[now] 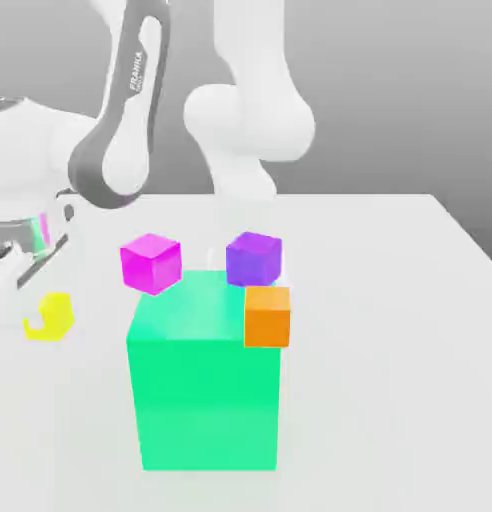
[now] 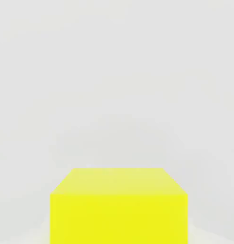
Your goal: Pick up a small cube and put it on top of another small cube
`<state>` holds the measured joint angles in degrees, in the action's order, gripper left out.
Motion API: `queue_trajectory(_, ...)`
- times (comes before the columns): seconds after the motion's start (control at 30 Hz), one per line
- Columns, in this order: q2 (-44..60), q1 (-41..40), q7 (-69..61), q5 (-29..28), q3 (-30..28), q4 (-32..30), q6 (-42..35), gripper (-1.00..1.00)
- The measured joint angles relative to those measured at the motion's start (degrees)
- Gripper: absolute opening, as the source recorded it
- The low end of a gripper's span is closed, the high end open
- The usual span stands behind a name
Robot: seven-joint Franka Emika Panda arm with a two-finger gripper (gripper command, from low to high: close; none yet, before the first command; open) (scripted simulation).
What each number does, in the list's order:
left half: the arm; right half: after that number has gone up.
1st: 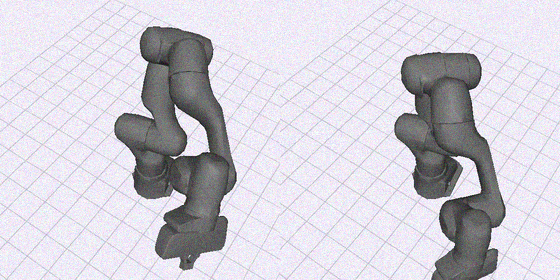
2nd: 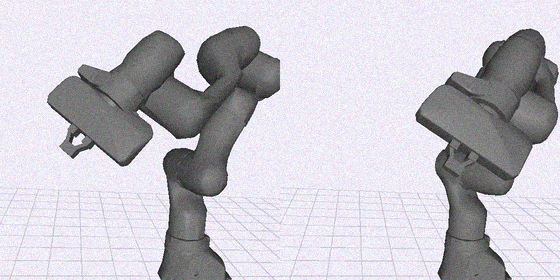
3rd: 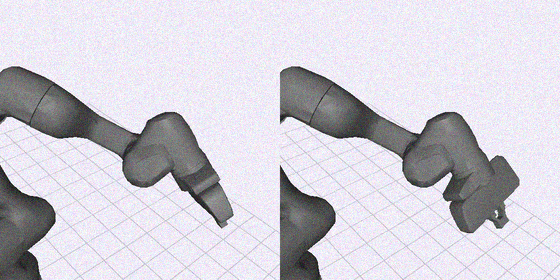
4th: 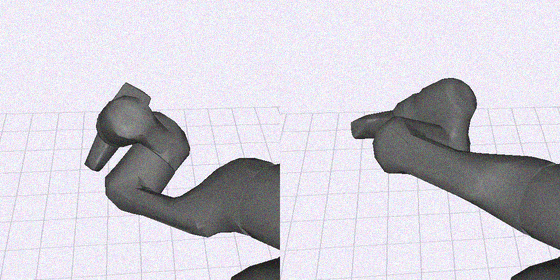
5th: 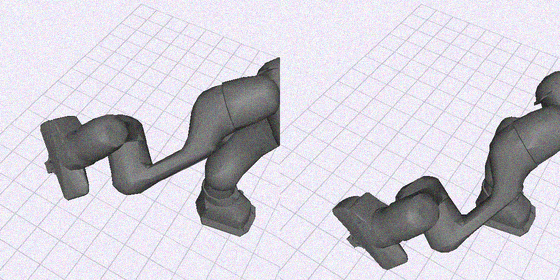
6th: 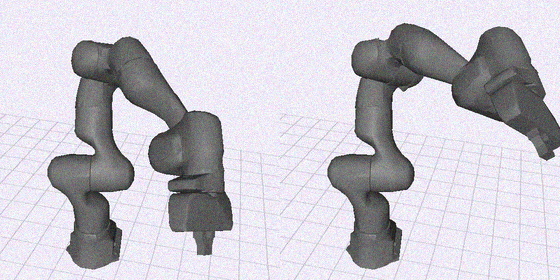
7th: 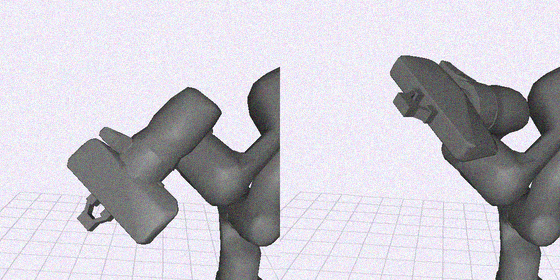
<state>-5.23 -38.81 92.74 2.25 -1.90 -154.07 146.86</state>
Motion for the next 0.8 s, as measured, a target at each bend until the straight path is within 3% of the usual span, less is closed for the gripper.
queue_trajectory(0.43, -15.2, 14.9, -17.9, 8.3, 8.1, 8.3, -25.3, -1.00)
queue_trajectory(0.8, -38.1, 23.9, -19.1, 9.5, 14.8, 1.3, -37.7, -1.00)
